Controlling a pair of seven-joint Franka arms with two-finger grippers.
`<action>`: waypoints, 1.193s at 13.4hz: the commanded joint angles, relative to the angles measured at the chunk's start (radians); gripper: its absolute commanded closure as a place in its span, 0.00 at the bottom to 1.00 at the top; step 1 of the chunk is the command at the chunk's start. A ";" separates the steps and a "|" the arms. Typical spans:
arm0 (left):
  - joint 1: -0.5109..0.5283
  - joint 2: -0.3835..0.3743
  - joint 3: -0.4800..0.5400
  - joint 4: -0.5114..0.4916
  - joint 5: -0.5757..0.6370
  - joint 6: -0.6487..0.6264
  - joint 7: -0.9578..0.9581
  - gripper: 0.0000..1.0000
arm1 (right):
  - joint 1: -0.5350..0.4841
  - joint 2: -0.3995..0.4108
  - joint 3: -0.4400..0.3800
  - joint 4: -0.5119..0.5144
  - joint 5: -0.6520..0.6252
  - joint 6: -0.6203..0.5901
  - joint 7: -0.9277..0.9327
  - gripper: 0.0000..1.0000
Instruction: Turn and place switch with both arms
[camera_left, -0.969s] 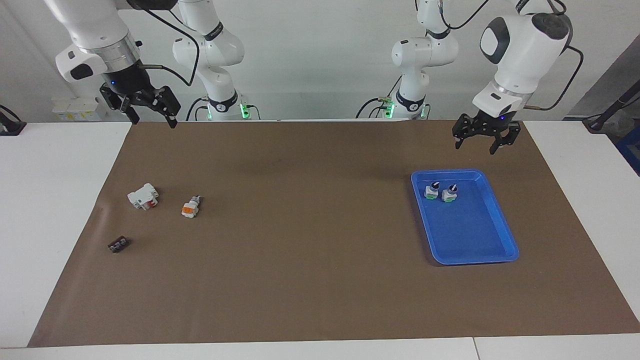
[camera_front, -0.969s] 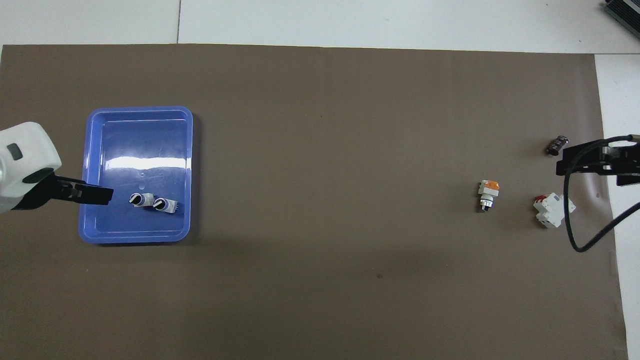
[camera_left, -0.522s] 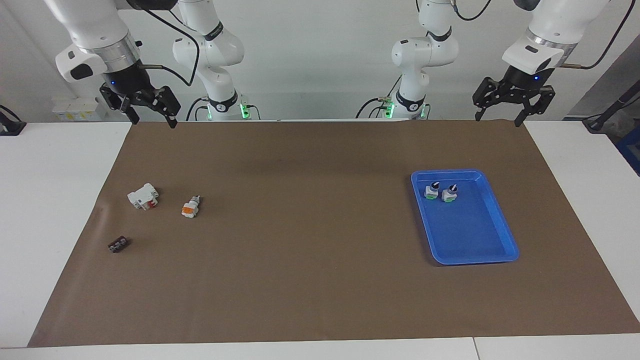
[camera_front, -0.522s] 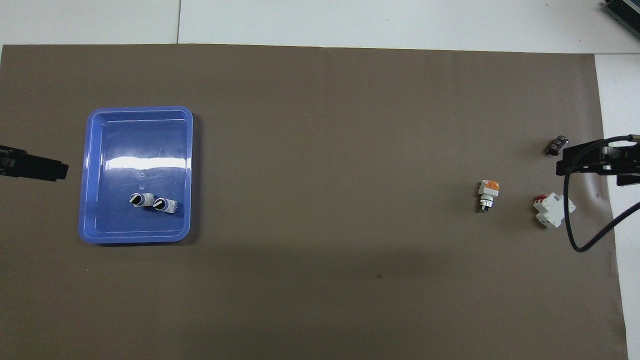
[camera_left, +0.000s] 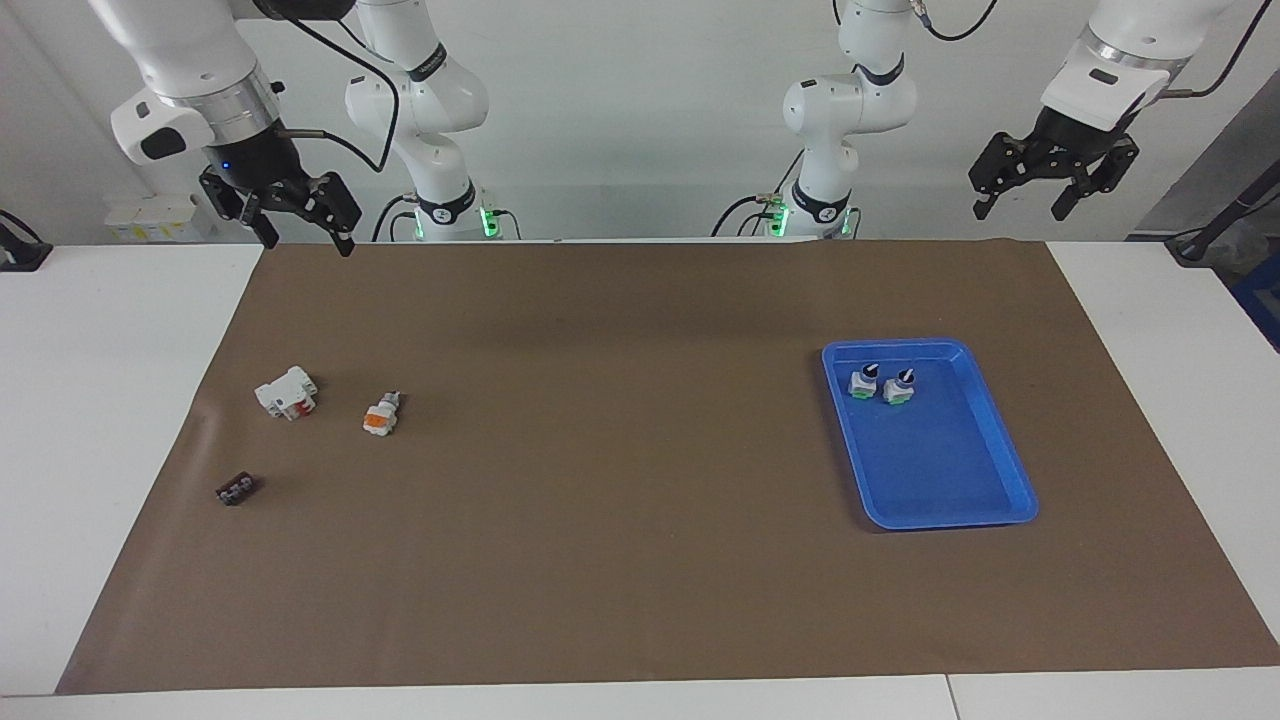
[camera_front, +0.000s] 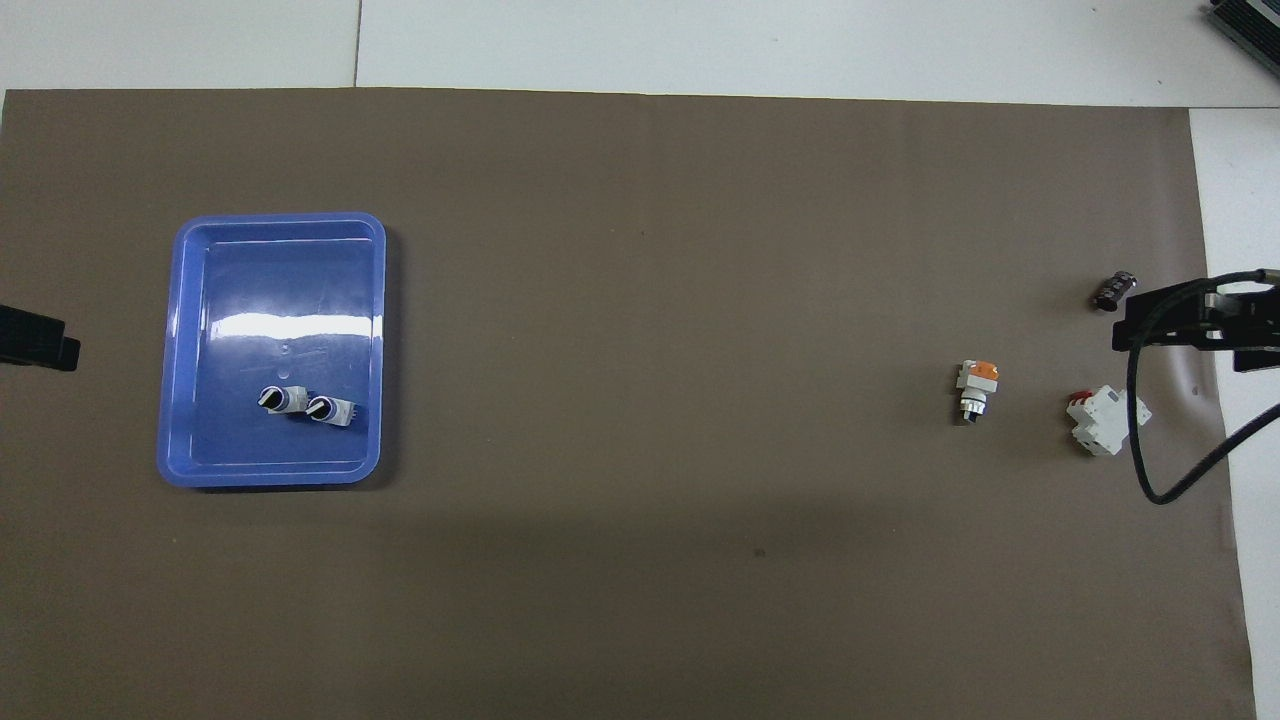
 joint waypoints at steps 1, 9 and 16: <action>0.001 -0.023 0.001 -0.028 0.019 -0.002 -0.020 0.00 | -0.003 -0.001 0.002 0.002 -0.021 0.001 -0.023 0.00; -0.002 -0.009 0.001 -0.017 0.016 -0.008 -0.014 0.00 | -0.004 -0.001 0.002 0.002 -0.021 0.000 -0.023 0.00; -0.087 -0.009 0.062 -0.004 -0.008 0.012 -0.007 0.00 | -0.004 -0.001 0.002 0.002 -0.021 -0.002 -0.023 0.00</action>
